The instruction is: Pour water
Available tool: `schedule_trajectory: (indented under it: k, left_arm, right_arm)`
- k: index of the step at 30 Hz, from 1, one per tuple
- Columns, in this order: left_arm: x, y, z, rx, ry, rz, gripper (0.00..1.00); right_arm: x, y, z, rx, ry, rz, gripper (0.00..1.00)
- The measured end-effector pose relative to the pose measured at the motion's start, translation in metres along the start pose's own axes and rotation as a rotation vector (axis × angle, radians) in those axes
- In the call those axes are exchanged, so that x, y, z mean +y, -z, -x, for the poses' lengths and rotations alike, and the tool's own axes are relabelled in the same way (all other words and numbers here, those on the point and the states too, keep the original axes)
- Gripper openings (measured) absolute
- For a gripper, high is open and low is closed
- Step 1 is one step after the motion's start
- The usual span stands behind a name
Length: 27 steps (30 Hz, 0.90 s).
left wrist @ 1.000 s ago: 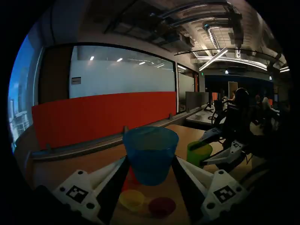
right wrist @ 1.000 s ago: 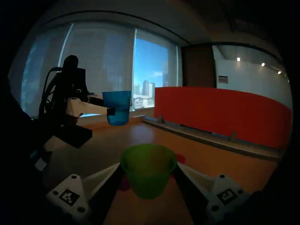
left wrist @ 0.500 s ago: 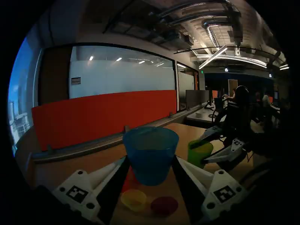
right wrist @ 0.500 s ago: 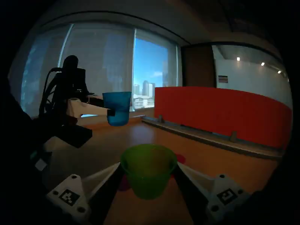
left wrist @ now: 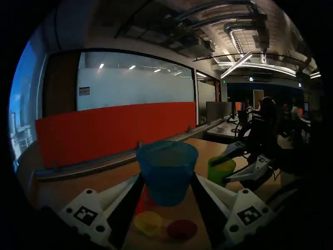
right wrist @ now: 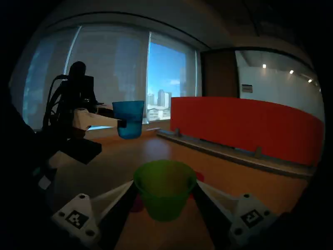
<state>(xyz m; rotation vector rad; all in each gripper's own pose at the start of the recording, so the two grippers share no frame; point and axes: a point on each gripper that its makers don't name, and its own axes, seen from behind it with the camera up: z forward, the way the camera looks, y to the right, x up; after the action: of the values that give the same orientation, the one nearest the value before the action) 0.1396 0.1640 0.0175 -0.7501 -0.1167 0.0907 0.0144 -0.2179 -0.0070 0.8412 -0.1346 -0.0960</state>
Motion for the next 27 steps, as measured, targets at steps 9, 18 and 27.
schedule_trajectory:
  k: [9, 18, 27]
  left_arm:
    - [-0.0015, 0.0007, -0.0015, 0.005, 0.004, -0.004, 0.78]
    - [-0.0006, 0.0008, -0.0029, 0.009, 0.002, -0.003, 0.78]
    - [-0.0028, 0.0004, -0.0057, 0.017, 0.004, -0.010, 0.78]
  right_arm:
    - [0.0001, 0.0003, 0.0006, 0.000, 0.001, 0.001, 0.91]
    - [0.0002, 0.0001, -0.0010, 0.001, 0.001, 0.002, 0.91]
    - [0.0000, -0.0023, 0.0003, 0.002, -0.001, 0.001, 0.91]
